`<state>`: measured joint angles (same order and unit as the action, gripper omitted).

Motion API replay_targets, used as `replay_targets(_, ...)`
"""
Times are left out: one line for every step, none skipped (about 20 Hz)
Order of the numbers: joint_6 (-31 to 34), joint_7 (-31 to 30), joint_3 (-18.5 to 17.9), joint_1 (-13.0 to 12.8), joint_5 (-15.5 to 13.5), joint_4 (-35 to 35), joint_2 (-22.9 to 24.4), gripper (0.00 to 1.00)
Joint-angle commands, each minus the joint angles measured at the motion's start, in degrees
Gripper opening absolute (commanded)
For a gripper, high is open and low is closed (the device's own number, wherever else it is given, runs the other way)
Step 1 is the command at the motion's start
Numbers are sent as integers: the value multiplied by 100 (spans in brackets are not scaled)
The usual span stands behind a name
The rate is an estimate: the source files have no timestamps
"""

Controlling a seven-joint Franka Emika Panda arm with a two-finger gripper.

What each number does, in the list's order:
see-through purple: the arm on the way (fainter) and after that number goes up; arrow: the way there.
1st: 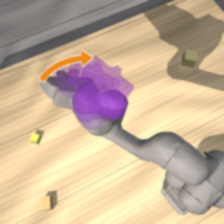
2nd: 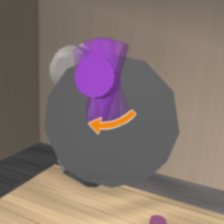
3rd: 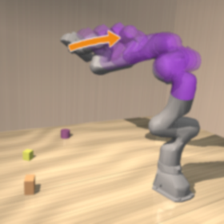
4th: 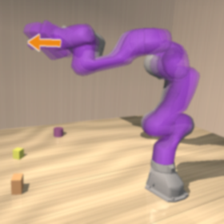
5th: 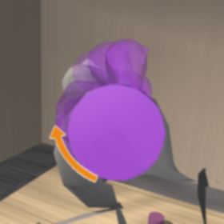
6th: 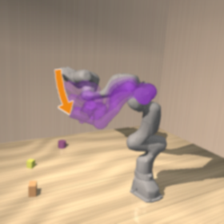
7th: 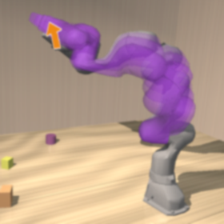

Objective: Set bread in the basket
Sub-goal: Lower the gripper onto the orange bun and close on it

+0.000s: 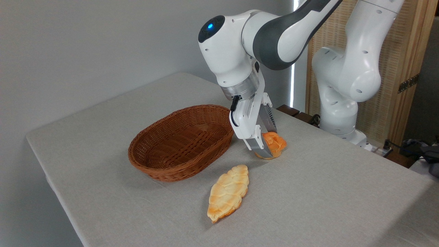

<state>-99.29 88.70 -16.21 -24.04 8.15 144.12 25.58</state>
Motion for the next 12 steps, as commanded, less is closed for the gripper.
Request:
replay_targets(-91,16,-32,-48,108,55,43,73)
replay_targets(-91,16,-32,-48,108,55,43,65)
replay_targets(-91,16,-32,-39,108,55,43,55)
replay_targets(-91,16,-40,-39,108,46,43,47)
replay_targets(-91,16,-40,-30,108,46,52,40)
replay_targets(-91,25,-40,-22,108,46,52,39)
replay_targets(-91,25,-40,-21,108,46,52,39)
replay_targets(-82,25,-40,-21,108,46,52,40)
replay_targets(-82,25,-40,-21,108,37,52,40)
replay_targets(-82,25,-40,-21,108,37,52,40)
replay_targets(-82,25,-40,-13,108,37,52,40)
replay_targets(-82,25,-40,-13,108,37,52,40)
